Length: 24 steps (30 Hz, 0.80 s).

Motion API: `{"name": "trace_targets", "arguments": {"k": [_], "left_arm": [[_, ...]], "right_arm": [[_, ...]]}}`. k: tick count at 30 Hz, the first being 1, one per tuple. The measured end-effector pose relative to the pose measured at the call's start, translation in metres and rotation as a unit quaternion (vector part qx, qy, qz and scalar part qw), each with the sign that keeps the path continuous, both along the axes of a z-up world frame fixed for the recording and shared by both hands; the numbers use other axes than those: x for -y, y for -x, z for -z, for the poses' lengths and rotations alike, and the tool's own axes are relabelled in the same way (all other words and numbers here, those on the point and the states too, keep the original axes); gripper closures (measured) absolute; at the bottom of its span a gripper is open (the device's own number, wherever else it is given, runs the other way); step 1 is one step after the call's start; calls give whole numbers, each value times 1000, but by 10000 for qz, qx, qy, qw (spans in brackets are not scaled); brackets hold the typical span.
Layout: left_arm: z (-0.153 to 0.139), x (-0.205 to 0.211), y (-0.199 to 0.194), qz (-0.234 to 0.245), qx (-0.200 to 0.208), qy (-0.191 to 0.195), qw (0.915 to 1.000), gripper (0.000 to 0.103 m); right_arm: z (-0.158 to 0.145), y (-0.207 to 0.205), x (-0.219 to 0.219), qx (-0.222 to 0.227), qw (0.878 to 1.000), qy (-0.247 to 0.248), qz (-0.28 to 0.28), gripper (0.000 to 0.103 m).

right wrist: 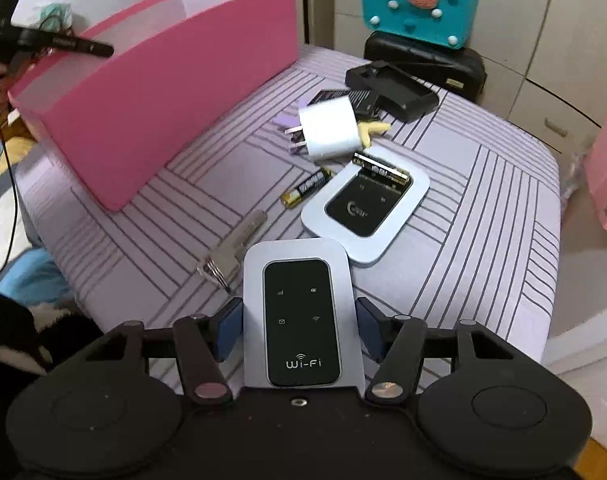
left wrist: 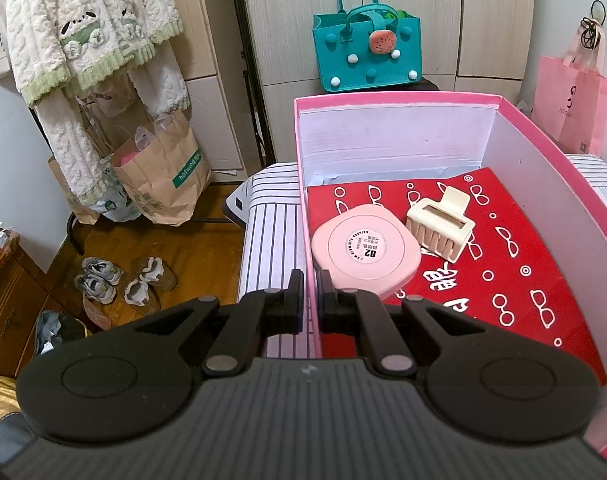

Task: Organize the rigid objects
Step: 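Carry the Wi-Fi router into the pink box and open the right tool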

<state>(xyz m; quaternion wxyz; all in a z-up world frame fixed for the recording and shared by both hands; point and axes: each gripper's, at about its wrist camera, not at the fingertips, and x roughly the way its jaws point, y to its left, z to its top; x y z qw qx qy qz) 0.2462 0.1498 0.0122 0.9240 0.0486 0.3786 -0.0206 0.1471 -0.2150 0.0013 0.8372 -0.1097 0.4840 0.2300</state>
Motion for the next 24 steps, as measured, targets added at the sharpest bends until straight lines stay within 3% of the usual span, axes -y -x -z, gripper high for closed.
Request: {"name": "trace_targets", "arguments": {"k": [12,17,24], "left_arm": [[-1,-2,2,-8,-3,-20,10000,97],[0,-3,2,15,16,-36,10000,96],[-1,-4,1,-71,-2,10,10000,96]], "right_arm": [[-54,-4,-24,655,9974,-94,-287,38],[-89,-16,-46,794,9932,-193,-824,38],[-123,-43,-111,1065,9791,-196,-1723,38]]}}
